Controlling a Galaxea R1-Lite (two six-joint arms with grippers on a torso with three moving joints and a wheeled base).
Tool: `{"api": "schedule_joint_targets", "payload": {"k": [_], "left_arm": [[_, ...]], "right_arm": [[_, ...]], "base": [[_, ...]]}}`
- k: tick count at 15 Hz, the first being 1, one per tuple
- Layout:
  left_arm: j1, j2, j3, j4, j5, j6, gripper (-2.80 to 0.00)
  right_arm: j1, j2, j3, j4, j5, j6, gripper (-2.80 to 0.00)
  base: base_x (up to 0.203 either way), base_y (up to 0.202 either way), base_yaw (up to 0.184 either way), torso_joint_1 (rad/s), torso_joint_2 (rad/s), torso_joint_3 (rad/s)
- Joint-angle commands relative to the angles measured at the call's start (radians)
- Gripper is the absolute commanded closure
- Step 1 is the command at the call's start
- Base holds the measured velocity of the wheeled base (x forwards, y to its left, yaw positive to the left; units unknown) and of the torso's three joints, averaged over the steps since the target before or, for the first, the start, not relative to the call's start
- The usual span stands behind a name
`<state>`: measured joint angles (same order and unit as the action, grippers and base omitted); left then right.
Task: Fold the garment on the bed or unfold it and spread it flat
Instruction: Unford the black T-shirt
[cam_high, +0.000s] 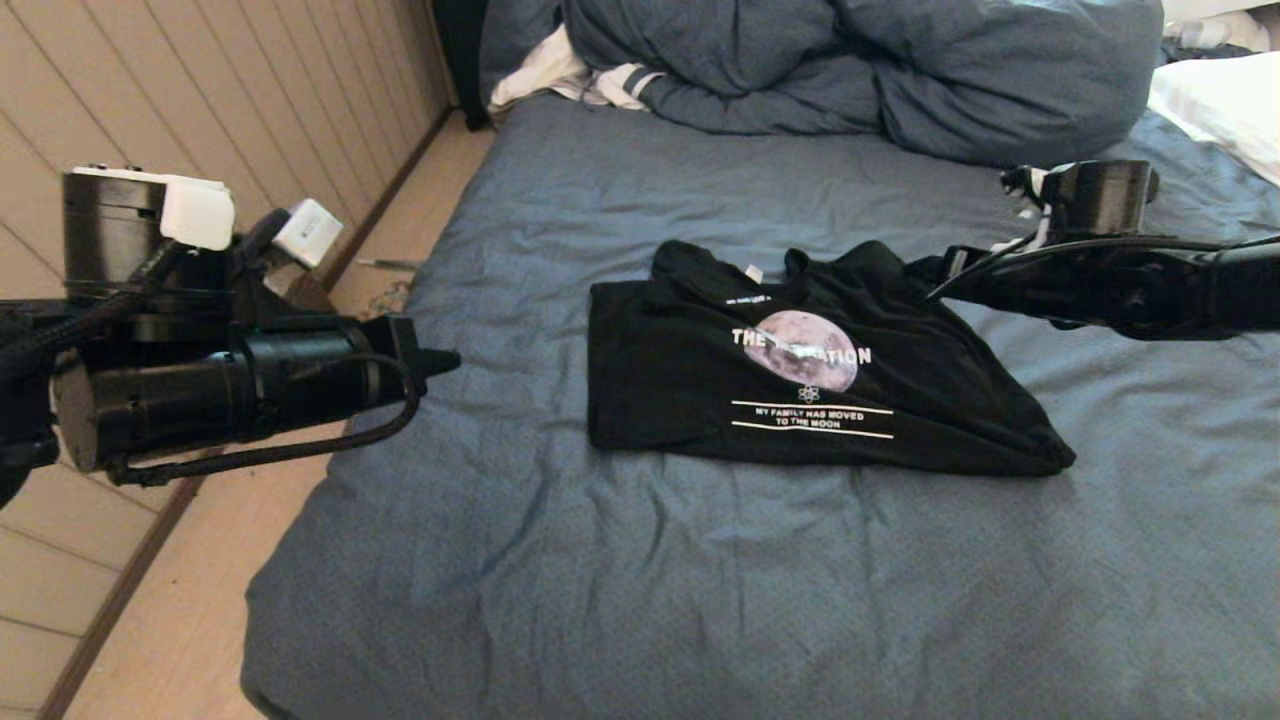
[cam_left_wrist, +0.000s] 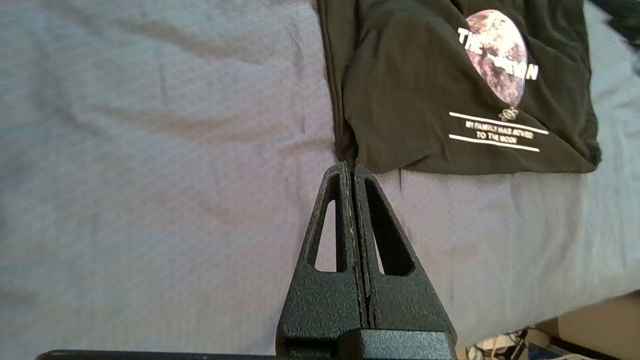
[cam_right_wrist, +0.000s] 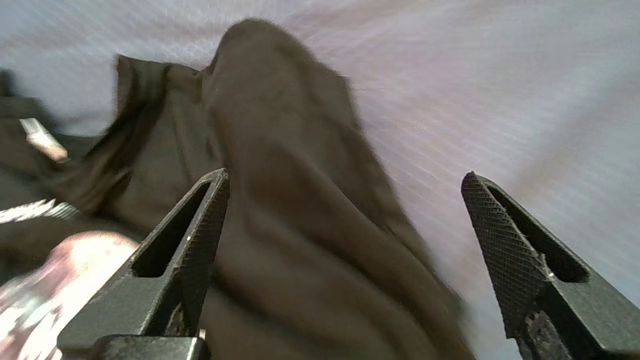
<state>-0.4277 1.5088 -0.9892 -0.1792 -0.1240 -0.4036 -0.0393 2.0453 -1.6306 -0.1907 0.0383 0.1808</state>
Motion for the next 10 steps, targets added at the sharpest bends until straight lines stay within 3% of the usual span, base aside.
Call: {"api": "schedule_joint_targets", "payload": {"k": [1, 3, 4, 10], "left_arm": [[-0.008, 0.053, -0.005, -0.014, 0.001, -0.001, 0.0], [-0.011, 0.062, -0.006, -0.015, 0.0, -0.001, 0.0], [-0.015, 0.07, -0.006, -0.016, 0.001, 0.0, 0.0], [-0.026, 0.073, 0.0, -0.025, 0.003, 0.0, 0.0]], "right_arm": [[0.013, 0.153, -0.114, 0.018, -0.001, 0.0, -2.8], [0.013, 0.21, -0.19, 0.059, 0.0, 0.0, -2.8], [0.013, 0.234, -0.213, 0.064, -0.001, 0.0, 0.0], [0.009, 0.261, -0.317, 0.096, -0.007, 0.001, 0.0]], "base": [[0.0, 0.0, 0.0, 0.0, 0.0, 0.0], [0.0, 0.0, 0.0, 0.0, 0.0, 0.0], [0.0, 0.0, 0.0, 0.0, 0.0, 0.0], [0.0, 0.0, 0.0, 0.0, 0.0, 0.0]]}}
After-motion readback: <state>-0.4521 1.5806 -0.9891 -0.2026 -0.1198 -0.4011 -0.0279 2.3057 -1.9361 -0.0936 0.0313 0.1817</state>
